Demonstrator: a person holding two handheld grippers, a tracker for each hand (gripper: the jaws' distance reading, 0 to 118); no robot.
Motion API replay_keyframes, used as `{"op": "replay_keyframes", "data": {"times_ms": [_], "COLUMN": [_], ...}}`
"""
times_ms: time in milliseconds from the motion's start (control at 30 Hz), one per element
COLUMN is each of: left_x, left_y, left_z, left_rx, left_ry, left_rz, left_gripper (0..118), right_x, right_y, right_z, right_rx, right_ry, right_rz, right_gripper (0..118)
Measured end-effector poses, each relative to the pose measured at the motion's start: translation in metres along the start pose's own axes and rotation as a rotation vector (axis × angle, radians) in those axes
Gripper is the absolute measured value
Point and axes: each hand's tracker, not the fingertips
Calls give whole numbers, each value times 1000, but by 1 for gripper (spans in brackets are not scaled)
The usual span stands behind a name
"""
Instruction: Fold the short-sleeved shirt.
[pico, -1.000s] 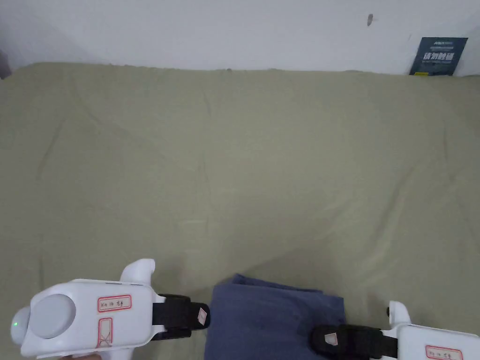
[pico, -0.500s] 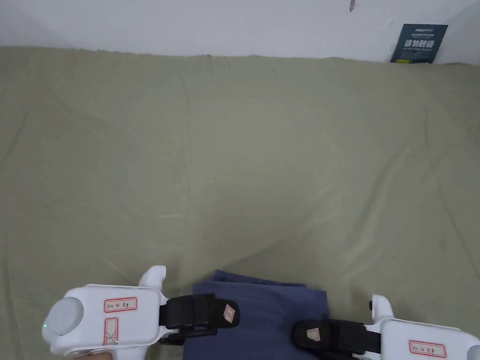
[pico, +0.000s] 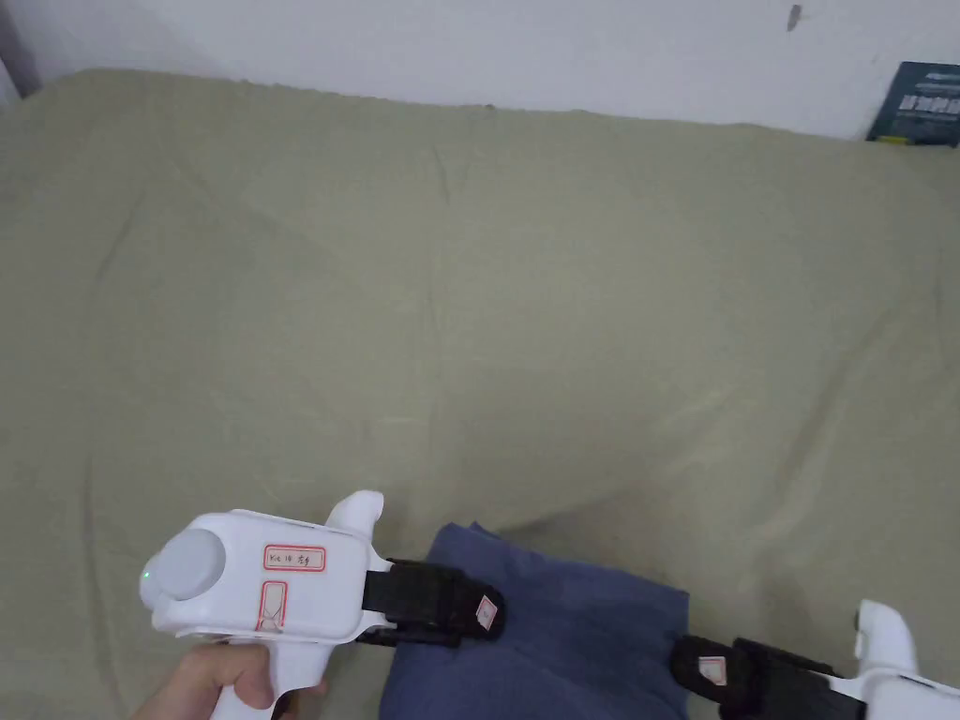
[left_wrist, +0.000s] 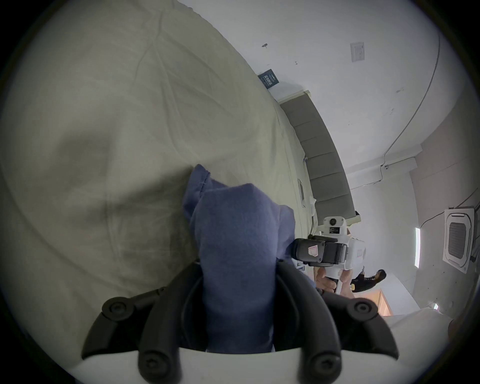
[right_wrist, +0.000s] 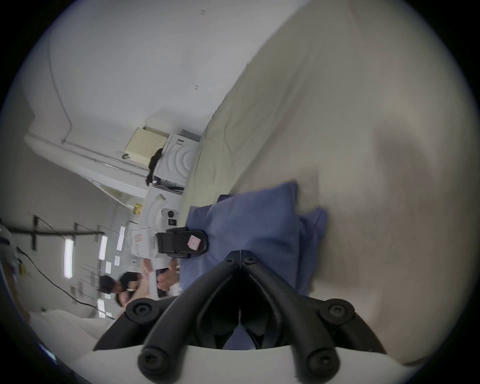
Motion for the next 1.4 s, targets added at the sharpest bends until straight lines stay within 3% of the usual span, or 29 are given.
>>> {"op": "replay_keyframes", "data": {"times_ms": [133,233,500,900,933,1000,1033,1100,1333,1367,1400], "left_x": [-13,-20,-102,-151,-151,-167,-166,-149,-76,-36,-16], "left_y": [19,28,81,119,120,125,125,116,106,93,88], "left_z": [66,122,259,272,272,285,286,296,303,287,278], "left_rx": [50,112,162,66,60,93,103,126,252,271,265], "left_ry": [93,170,327,288,284,311,309,312,537,580,552], "left_rz": [-24,-2,58,100,101,111,119,121,37,45,34], "left_gripper": [29,29,29,30,39,101,118,118,112,94,61], "right_x": [-32,-39,-55,-48,-47,-47,-46,-44,-47,-49,-52], "right_y": [5,8,16,25,26,27,27,27,37,39,41], "right_z": [22,32,33,27,27,25,26,28,47,50,53], "right_rx": [104,144,185,176,174,169,169,172,210,216,234], "right_ry": [-134,-147,-169,-210,-207,-208,-209,-204,-181,-180,-197], "right_rz": [139,183,182,152,152,147,146,145,190,201,223], "right_gripper": [0,0,0,0,0,0,0,0,0,0,0]}}
